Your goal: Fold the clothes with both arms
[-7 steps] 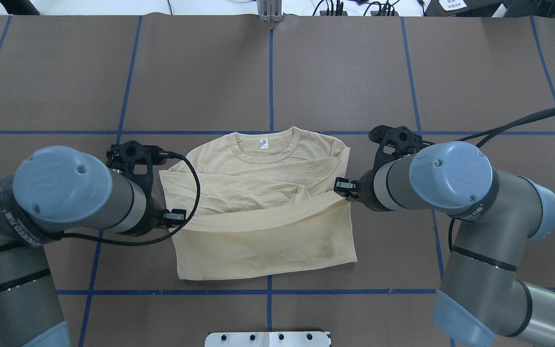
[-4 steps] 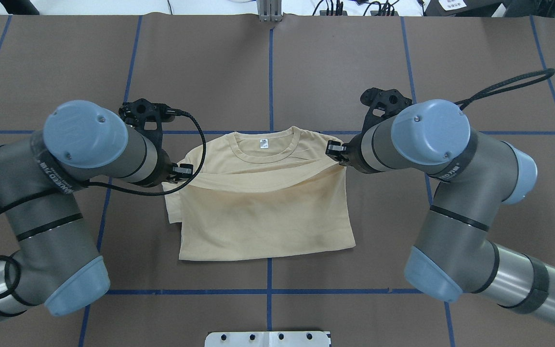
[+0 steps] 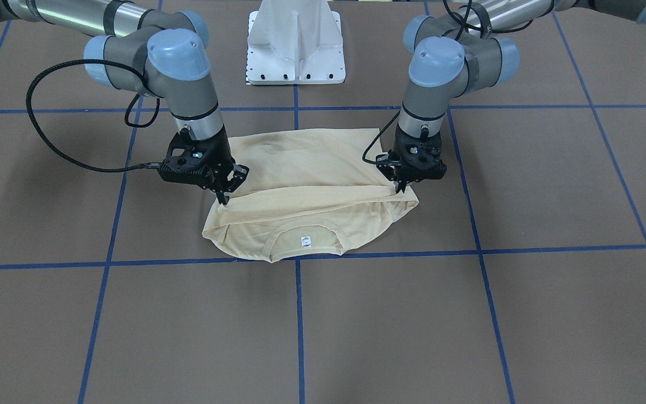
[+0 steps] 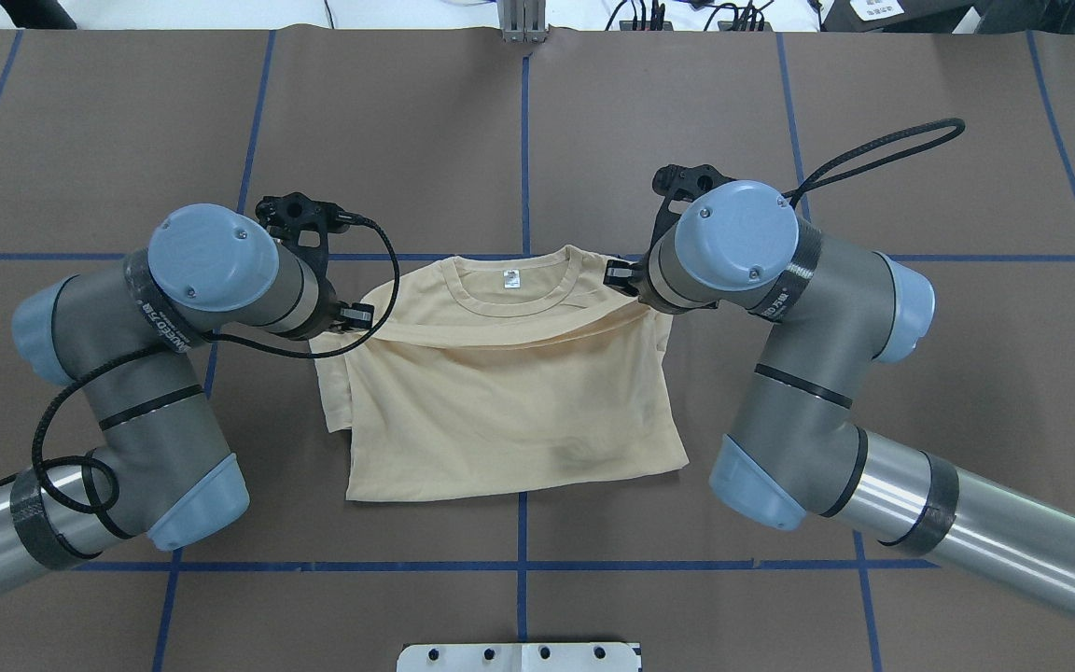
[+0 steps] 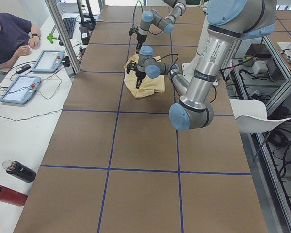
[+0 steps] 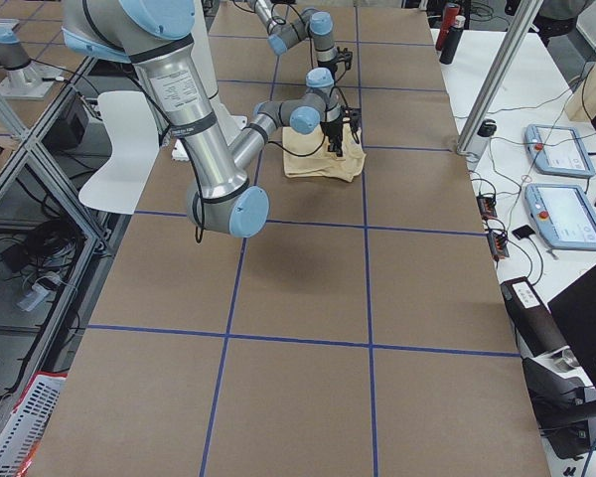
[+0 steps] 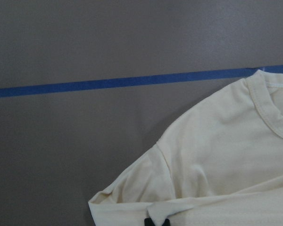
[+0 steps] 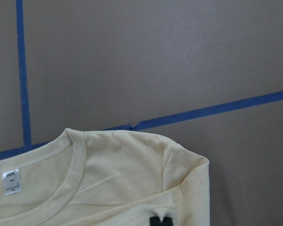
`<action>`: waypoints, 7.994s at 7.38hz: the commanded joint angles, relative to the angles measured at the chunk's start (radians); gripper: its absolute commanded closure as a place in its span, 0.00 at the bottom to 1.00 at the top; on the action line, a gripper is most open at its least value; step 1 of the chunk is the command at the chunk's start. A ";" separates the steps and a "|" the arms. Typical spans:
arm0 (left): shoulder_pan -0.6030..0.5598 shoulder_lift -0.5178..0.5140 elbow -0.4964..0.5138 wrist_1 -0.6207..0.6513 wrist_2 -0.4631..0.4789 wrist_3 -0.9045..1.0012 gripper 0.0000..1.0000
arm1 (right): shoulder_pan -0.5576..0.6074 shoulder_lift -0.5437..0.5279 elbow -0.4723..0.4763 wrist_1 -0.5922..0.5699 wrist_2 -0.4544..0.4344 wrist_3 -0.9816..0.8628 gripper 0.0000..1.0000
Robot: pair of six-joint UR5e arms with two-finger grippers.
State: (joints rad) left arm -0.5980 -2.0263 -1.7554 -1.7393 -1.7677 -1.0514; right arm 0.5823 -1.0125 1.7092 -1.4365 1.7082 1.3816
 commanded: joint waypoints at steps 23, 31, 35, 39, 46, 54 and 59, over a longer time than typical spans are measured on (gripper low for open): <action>0.237 0.149 -0.104 -0.163 -0.046 -0.272 1.00 | 0.168 -0.018 -0.010 0.004 0.163 -0.236 0.00; -0.017 0.158 0.021 -0.146 0.008 0.063 1.00 | 0.162 -0.020 -0.010 0.004 0.162 -0.225 0.00; -0.212 -0.271 0.635 -0.337 0.031 0.192 1.00 | 0.160 -0.020 -0.008 0.004 0.160 -0.222 0.00; -0.271 -0.379 0.780 -0.417 0.017 0.322 0.01 | 0.154 -0.009 -0.011 0.004 0.159 -0.220 0.00; -0.388 -0.106 0.461 -0.421 -0.214 0.468 0.00 | -0.025 0.433 -0.358 -0.129 0.085 -0.081 0.00; -0.387 -0.098 0.448 -0.422 -0.216 0.456 0.00 | -0.117 0.583 -0.661 -0.136 0.013 -0.354 0.22; -0.388 -0.098 0.448 -0.422 -0.216 0.456 0.00 | -0.134 0.580 -0.677 -0.139 -0.009 -0.414 0.44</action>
State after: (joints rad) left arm -0.9854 -2.1246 -1.3070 -2.1607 -1.9834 -0.5952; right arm 0.4503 -0.4310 1.0337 -1.5731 1.7019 0.9765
